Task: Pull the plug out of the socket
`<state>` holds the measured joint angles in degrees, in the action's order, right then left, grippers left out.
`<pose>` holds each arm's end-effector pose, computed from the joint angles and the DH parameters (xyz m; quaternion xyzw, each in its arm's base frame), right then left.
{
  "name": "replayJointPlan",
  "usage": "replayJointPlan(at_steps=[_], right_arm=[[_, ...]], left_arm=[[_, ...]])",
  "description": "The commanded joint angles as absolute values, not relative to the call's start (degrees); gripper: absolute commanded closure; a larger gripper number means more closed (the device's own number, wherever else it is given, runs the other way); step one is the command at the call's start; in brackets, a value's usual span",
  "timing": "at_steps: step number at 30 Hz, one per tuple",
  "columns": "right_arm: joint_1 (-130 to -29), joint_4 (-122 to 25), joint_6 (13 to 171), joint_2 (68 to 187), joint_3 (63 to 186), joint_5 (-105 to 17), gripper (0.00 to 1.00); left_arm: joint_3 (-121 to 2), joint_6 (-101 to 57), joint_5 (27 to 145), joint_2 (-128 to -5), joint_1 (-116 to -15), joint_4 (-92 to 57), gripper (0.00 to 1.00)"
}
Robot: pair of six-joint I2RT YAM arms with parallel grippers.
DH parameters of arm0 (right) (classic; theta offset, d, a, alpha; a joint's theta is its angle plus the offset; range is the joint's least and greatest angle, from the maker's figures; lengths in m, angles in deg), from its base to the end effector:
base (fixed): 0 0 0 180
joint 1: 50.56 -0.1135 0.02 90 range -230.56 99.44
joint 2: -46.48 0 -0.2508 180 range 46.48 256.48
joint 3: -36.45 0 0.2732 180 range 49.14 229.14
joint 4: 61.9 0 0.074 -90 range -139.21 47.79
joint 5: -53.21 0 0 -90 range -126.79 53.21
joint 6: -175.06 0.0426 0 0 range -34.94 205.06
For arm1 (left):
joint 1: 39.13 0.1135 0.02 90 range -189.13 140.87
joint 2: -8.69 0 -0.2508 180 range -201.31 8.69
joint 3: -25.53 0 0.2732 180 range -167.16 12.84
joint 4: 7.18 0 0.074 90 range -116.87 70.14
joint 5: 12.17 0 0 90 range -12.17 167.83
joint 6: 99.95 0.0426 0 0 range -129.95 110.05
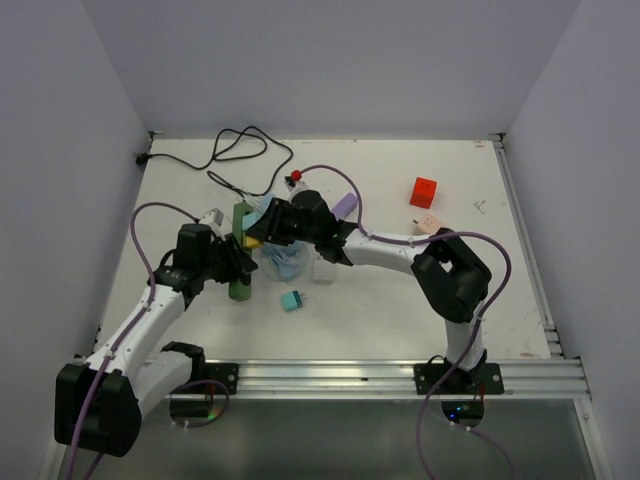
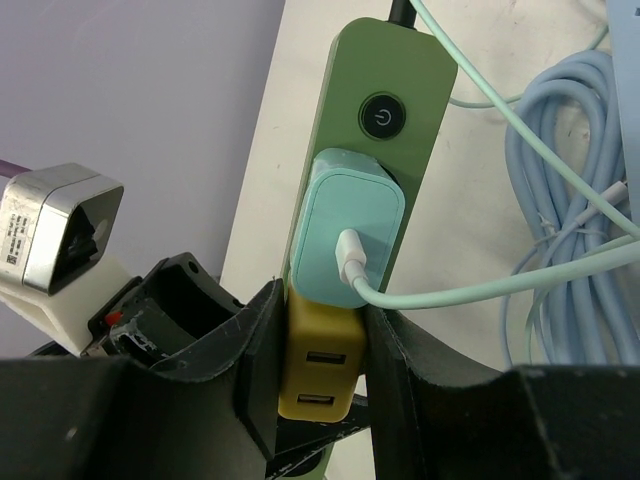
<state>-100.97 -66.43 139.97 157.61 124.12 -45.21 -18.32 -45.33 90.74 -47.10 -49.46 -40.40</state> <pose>0.2953 0.3669 0.2010 -0.0108 0.8126 0.4971 0.3041 0.2223 -0.0502 0.1825 -0.1573 0.9060 -0.2430 0.3089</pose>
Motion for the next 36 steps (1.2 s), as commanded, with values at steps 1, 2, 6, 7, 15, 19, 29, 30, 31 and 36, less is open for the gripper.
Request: replayJointPlan(at_steps=[1, 2, 6, 7, 15, 19, 29, 30, 31, 36], right_arm=[[-100.4, -64.5, 133.5, 149.4, 126.7, -44.6, 1.0], [-100.5, -64.1, 133.3, 149.2, 126.8, -44.3, 1.0], [-100.5, -62.0, 132.1, 148.9, 127.5, -43.8, 1.0], [-100.6, -61.4, 131.8, 148.8, 127.7, -43.4, 1.0], [-100.4, -57.5, 129.1, 146.9, 127.1, -42.3, 1.0], [-98.4, -60.9, 131.0, 146.0, 123.8, -46.5, 1.0], [-94.4, -69.8, 130.9, 140.4, 113.5, -52.4, 0.99], [-94.5, -69.9, 130.8, 140.2, 113.0, -52.5, 0.99], [-94.4, -70.0, 130.8, 139.9, 112.6, -52.2, 0.99], [-93.9, -64.6, 128.0, 137.4, 110.8, -50.0, 0.98]], left_arm=[[-18.4, -48.4, 69.6, -48.2, -46.6, -43.4, 1.0], [-18.6, -48.4, 67.7, -48.3, -46.7, -43.4, 1.0], [-19.8, -50.2, 61.4, -49.5, -51.9, -45.3, 1.0], [-19.9, -50.9, 60.7, -49.9, -52.7, -45.4, 1.0], [-21.3, -51.4, 56.1, -52.2, -55.3, -46.5, 1.0], [-21.2, -51.2, 60.2, -51.6, -55.0, -44.9, 1.0], [-20.5, -49.2, 67.9, -53.1, -50.1, -43.2, 1.0], [-20.3, -49.2, 68.0, -52.8, -49.9, -42.6, 1.0], [-19.9, -49.1, 68.1, -52.5, -49.9, -42.2, 1.0], [-20.2, -48.7, 68.7, -51.7, -49.9, -41.9, 1.0]])
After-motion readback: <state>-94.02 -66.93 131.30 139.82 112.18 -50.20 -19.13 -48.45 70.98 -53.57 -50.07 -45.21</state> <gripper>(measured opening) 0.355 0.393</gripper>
